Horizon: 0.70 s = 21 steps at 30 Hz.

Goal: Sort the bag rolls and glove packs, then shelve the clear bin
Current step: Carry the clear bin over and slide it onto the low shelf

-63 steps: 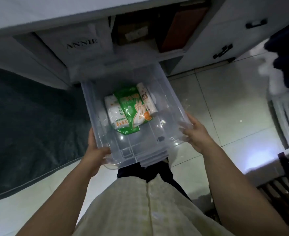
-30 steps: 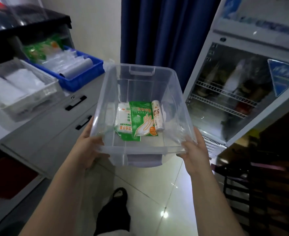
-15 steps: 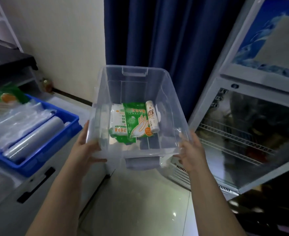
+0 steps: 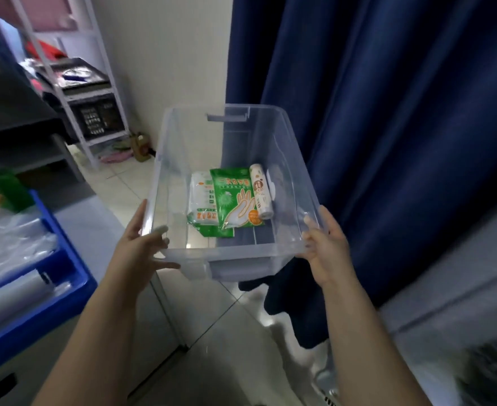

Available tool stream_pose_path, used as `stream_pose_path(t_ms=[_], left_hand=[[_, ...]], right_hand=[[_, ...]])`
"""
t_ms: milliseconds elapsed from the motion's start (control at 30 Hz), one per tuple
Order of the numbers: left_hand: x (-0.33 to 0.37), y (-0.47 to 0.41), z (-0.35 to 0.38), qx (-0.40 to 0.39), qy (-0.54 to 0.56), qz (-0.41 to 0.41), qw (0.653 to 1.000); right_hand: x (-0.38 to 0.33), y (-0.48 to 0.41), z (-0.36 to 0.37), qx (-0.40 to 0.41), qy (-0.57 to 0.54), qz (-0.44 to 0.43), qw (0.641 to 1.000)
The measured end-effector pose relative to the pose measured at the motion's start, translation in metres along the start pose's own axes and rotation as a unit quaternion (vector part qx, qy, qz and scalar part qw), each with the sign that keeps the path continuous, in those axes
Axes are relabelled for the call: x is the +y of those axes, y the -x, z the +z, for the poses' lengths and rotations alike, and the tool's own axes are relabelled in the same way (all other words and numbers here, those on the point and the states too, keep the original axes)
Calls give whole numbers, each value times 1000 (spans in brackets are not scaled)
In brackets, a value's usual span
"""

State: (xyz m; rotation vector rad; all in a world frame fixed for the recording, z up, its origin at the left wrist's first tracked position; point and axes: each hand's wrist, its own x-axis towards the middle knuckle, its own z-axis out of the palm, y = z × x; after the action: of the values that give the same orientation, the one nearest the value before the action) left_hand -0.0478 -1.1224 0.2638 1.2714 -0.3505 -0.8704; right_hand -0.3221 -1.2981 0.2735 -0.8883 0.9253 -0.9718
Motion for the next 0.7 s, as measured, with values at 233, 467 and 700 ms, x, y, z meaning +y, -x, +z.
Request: stream_pose_path(t_ms=[233, 467, 700], left_hand=[[11, -86, 15, 105, 38, 18, 994], [33, -227, -16, 175, 76, 32, 981], [73, -365, -49, 197, 101, 31, 975]], right_hand=[[-8, -150, 66, -87, 34, 56, 994], [2, -285, 189, -133, 61, 54, 988], [8, -399, 307, -158, 54, 63, 984]])
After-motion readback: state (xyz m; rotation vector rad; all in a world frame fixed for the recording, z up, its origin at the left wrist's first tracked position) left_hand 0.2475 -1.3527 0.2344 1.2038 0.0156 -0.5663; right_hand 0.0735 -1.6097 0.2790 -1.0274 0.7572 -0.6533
